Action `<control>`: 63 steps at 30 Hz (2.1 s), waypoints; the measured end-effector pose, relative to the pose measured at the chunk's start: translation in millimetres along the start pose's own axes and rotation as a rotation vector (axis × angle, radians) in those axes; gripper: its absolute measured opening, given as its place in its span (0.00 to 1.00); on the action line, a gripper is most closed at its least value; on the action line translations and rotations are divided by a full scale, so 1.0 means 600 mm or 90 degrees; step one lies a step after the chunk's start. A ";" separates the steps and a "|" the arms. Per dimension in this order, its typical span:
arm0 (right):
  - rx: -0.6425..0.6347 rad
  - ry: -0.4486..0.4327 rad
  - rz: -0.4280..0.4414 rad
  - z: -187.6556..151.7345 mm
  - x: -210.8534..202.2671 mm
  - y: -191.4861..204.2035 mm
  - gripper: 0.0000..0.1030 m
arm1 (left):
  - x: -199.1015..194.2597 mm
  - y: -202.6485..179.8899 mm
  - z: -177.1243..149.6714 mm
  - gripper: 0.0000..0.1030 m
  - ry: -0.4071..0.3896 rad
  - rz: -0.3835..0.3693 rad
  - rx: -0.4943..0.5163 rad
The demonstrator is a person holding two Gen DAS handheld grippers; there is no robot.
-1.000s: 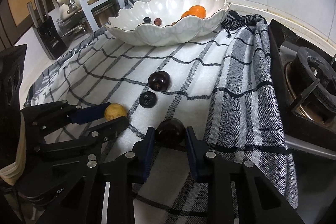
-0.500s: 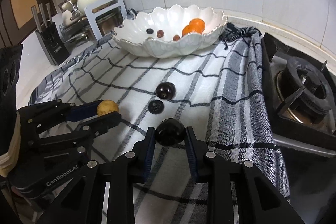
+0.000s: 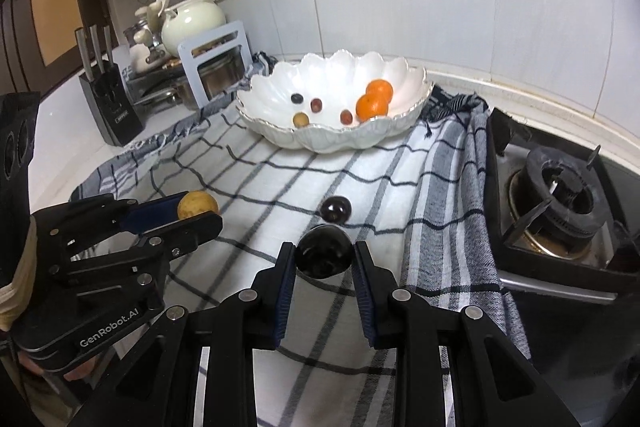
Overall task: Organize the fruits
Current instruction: 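Carry the dark plum and yellow nut over the white bowl with both grippers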
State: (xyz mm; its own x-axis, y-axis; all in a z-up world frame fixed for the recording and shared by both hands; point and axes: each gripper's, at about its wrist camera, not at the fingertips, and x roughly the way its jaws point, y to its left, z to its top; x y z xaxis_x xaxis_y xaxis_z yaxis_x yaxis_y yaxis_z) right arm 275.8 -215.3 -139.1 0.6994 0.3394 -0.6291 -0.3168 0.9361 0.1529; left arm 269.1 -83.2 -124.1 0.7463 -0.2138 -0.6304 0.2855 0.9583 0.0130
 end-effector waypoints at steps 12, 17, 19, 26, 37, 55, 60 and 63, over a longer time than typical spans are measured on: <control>0.005 -0.058 -0.006 0.032 -0.032 0.029 0.29 | -0.055 0.026 0.026 0.27 -0.053 0.016 0.010; 0.002 -0.080 -0.015 0.052 -0.039 0.037 0.29 | -0.071 0.040 0.041 0.27 -0.075 0.022 0.006; 0.001 -0.090 -0.018 0.062 -0.041 0.041 0.29 | -0.076 0.047 0.049 0.27 -0.086 0.025 0.001; -0.003 -0.121 -0.029 0.092 -0.044 0.049 0.29 | -0.083 0.064 0.072 0.27 -0.105 0.038 -0.002; 0.003 -0.141 -0.034 0.141 -0.024 0.049 0.29 | -0.076 0.091 0.113 0.27 -0.125 0.059 -0.007; -0.002 -0.154 -0.035 0.227 0.035 0.054 0.29 | -0.026 0.141 0.187 0.27 -0.139 0.079 -0.009; -0.007 -0.147 -0.034 0.254 0.058 0.050 0.29 | -0.007 0.152 0.209 0.27 -0.137 0.082 -0.009; -0.009 -0.139 -0.033 0.271 0.075 0.046 0.29 | 0.006 0.157 0.222 0.27 -0.132 0.083 -0.010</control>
State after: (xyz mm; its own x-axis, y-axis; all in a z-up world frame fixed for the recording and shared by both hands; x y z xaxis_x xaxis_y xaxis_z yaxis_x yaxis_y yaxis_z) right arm 402.5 -159.2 -39.3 0.8369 0.3044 -0.4549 -0.2851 0.9519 0.1124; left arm 378.6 -18.8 -21.9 0.8844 -0.1210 -0.4507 0.1707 0.9828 0.0711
